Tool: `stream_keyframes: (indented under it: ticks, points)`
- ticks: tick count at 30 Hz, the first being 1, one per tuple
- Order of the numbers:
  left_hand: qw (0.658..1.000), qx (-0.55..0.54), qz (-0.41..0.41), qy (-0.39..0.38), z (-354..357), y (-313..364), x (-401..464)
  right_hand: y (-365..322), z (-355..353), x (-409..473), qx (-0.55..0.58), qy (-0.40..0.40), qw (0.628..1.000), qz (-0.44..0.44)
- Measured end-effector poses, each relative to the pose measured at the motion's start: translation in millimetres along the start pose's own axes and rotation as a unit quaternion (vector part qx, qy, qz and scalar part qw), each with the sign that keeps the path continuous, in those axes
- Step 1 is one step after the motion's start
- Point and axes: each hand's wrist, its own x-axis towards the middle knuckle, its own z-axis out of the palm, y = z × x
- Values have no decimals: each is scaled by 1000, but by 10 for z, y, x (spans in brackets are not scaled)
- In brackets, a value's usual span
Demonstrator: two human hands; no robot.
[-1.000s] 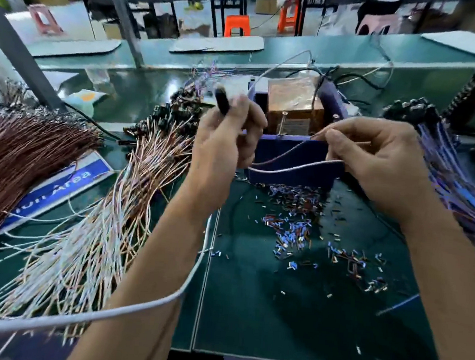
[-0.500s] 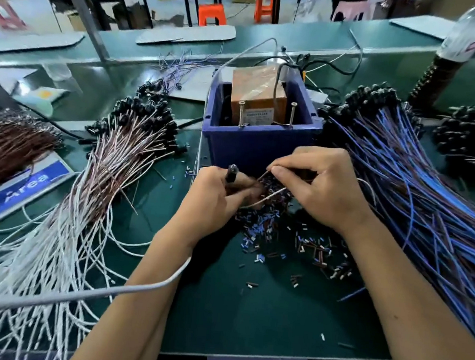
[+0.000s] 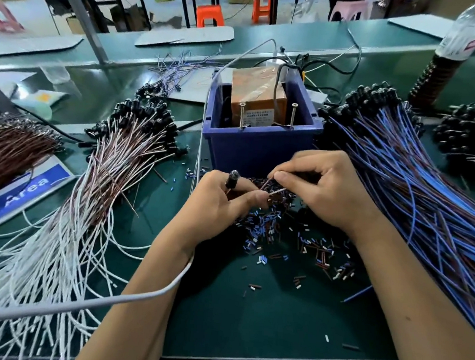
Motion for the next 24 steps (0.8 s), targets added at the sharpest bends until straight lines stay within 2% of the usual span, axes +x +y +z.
stream_keyframes:
  ticks: [13, 17, 20, 24]
  points:
    - [999, -51, -4, -12, -102, 36, -24, 58, 6, 0, 81, -36, 995, 53]
    - [998, -56, -9, 8, -159, 7, -50, 73, -75, -3, 179, 10, 978, 109]
    - [997, -64, -15, 29, -175, -30, -46, 27, -66, -9, 157, -49, 975, 150]
    - [993, -96, -35, 66, -192, -56, -56, 51, -237, -19, 187, -132, 951, 208]
